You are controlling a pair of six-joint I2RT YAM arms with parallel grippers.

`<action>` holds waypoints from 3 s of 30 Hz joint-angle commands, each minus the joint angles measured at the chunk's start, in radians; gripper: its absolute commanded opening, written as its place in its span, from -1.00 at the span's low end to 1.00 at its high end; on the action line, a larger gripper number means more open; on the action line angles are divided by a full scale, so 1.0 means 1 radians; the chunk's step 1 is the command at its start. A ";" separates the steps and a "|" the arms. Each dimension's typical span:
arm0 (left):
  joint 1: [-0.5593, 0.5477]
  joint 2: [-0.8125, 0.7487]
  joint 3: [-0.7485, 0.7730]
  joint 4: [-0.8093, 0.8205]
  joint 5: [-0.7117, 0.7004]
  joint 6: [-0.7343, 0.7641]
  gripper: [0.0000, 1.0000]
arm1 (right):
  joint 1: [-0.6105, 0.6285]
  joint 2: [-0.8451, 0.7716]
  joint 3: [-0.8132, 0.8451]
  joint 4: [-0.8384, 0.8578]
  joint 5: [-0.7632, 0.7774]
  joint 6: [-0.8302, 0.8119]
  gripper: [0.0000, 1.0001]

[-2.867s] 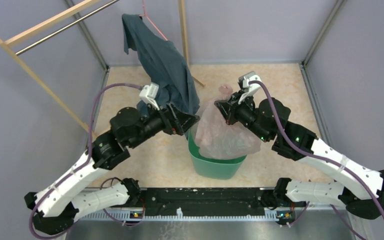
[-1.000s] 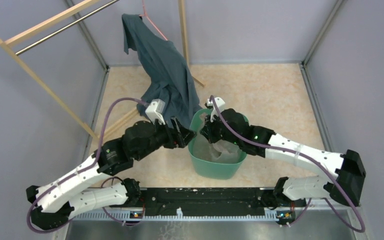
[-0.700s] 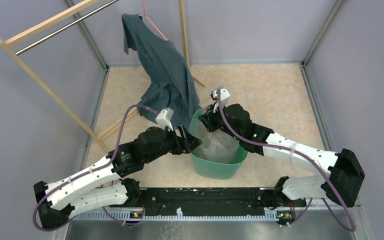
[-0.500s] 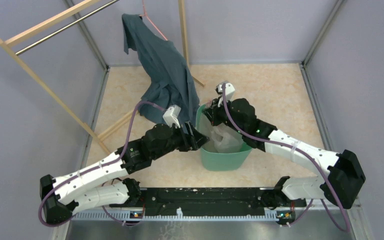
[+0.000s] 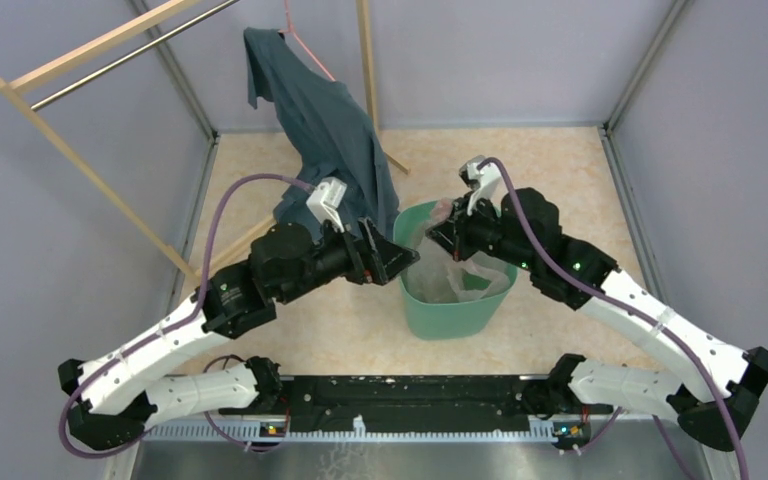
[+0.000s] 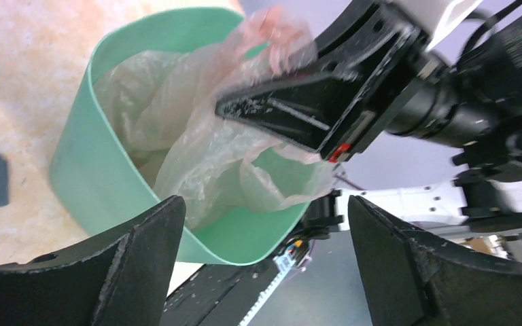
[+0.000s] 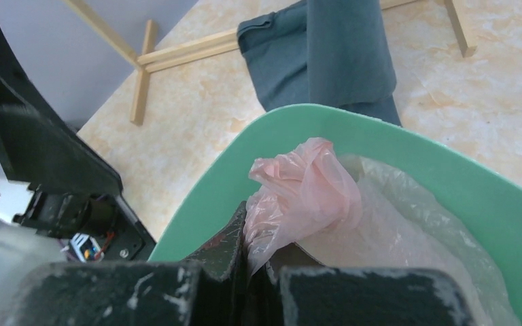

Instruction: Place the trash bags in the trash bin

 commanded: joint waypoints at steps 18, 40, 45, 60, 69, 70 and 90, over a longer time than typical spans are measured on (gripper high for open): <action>-0.004 0.211 0.236 0.068 -0.052 -0.003 0.60 | -0.002 -0.107 -0.033 0.057 -0.360 -0.083 -1.00; -0.004 0.226 0.139 0.201 -0.003 -0.015 0.41 | -0.002 -0.128 -0.069 0.060 -0.381 -0.083 -1.00; -0.004 0.194 0.113 0.227 -0.027 0.043 -0.37 | -0.002 -0.135 -0.069 0.025 -0.359 -0.070 -0.94; -0.004 -0.006 -0.182 0.571 0.176 0.196 -1.00 | -0.002 -0.238 0.197 -0.487 -0.040 -0.105 0.44; -0.004 -0.071 -0.261 0.636 0.177 0.160 -1.00 | -0.002 -0.272 0.195 -0.457 0.004 -0.114 0.50; -0.004 -0.072 -0.260 0.629 0.173 0.159 -1.00 | -0.002 -0.268 0.198 -0.447 0.004 -0.119 0.62; -0.004 -0.066 -0.259 0.618 0.153 0.139 -1.00 | -0.001 -0.145 0.191 -0.347 -0.500 -0.413 0.85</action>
